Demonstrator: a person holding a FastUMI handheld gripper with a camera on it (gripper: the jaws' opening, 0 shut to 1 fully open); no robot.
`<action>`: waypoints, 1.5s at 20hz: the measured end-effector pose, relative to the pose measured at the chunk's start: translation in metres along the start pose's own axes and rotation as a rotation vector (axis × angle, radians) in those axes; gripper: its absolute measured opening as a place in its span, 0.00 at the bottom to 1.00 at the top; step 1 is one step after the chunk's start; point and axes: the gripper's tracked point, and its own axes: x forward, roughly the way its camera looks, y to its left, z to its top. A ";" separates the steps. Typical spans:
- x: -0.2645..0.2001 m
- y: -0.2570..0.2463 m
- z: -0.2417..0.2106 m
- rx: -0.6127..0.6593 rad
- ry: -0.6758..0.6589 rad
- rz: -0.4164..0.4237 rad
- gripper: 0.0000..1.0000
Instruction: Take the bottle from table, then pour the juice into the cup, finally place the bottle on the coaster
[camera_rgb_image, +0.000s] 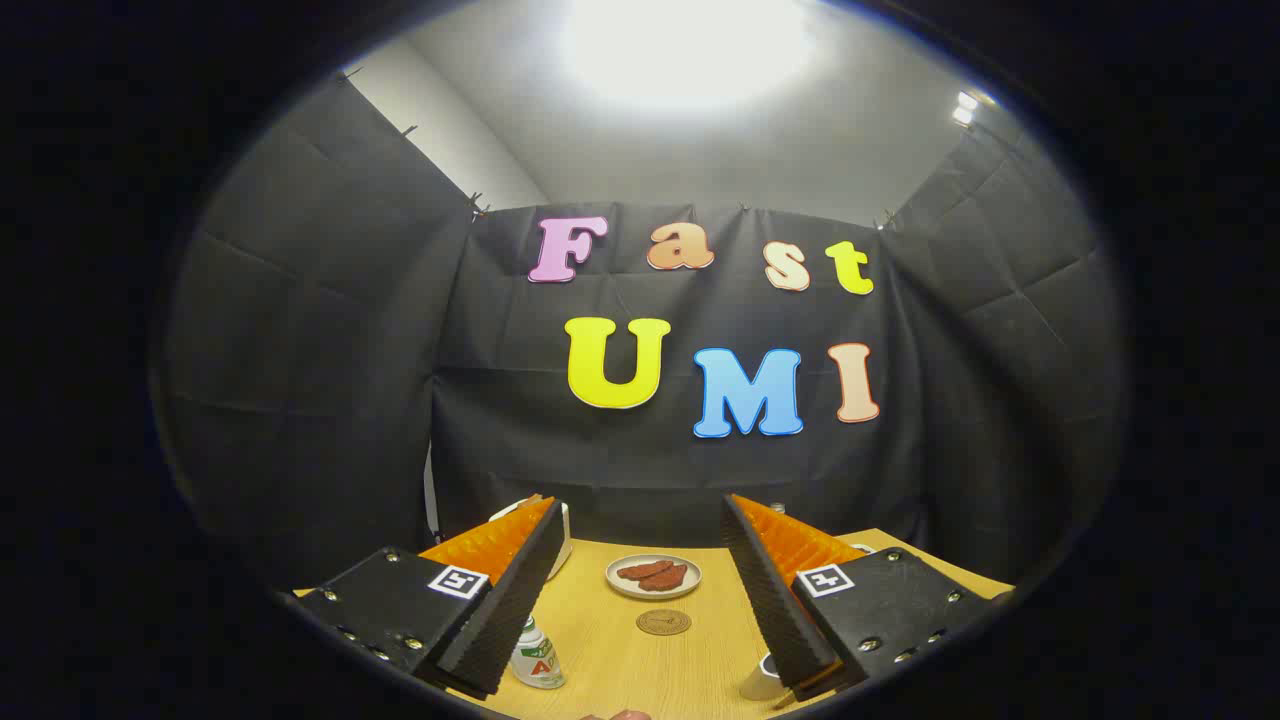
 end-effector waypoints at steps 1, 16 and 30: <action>-0.002 0.000 0.001 0.002 -0.002 0.003 0.97; -0.008 -0.001 0.006 0.015 -0.027 -0.002 0.97; -0.005 0.030 -0.027 -0.003 -0.007 0.027 0.97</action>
